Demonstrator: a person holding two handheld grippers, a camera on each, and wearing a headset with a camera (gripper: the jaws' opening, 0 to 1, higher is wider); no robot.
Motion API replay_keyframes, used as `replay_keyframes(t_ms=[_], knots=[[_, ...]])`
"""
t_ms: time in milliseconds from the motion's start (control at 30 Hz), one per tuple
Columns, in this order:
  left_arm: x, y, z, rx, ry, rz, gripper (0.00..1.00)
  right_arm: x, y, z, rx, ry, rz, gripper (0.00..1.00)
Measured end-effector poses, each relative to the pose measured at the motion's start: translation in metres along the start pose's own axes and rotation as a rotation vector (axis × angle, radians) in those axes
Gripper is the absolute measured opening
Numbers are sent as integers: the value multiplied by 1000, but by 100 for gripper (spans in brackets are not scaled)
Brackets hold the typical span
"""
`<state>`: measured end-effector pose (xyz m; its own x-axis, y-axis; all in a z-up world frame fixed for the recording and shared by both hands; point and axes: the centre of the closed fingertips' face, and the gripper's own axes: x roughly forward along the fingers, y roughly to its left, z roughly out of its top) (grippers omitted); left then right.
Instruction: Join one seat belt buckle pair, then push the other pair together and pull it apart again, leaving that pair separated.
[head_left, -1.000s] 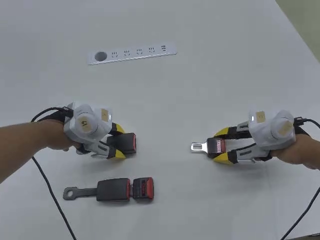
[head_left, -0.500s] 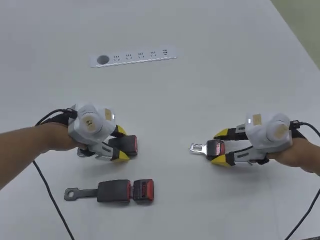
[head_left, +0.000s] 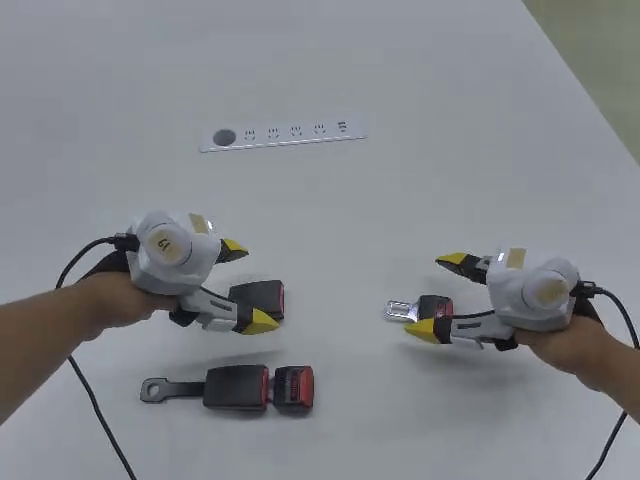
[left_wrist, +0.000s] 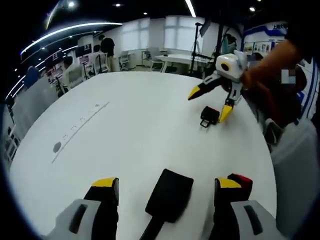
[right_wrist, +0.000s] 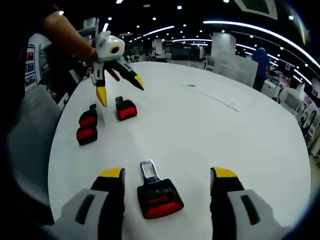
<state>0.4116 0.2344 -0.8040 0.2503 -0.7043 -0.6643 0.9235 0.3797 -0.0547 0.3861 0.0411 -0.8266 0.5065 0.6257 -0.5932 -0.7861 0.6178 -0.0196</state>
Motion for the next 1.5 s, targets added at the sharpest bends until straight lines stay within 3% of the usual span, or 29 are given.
replay_keyframes(t_ms=[33, 100, 167, 500, 567, 733, 833, 967, 1067, 1267, 1400, 1500], knots=[[-4, -1, 0, -50, -13, 8, 83, 0, 1, 2, 5, -9, -9, 72], [-11, 4, -1, -86, -43, 62, 84, 0, 1, 4, 5, -16, -44, 74], [-16, 2, -1, -132, -69, 73, 85, 1, 5, 6, 27, -25, -54, 79], [-60, -6, -10, -248, -180, 204, 98, -2, 26, 34, 91, -113, -167, 93], [-68, -10, -13, -272, -201, 202, 98, -2, 33, 40, 103, -131, -178, 94], [-91, -17, -25, -302, -233, 231, 100, -2, 51, 51, 112, -158, -189, 97], [-106, -27, -30, -294, -248, 239, 100, -3, 65, 58, 91, -165, -191, 98], [-120, -38, -40, -277, -232, 248, 100, -5, 77, 63, 83, -175, -200, 98], [-134, -44, -42, -273, -267, 246, 100, -9, 89, 67, 82, -190, -198, 99], [-149, -61, -54, -266, -259, 204, 100, -17, 111, 67, 60, -202, -165, 100], [-161, -65, -57, -276, -288, 219, 100, -24, 117, 61, 56, -182, -163, 100], [-168, -71, -62, -270, -286, 223, 100, -29, 121, 57, 64, -172, -172, 100]])
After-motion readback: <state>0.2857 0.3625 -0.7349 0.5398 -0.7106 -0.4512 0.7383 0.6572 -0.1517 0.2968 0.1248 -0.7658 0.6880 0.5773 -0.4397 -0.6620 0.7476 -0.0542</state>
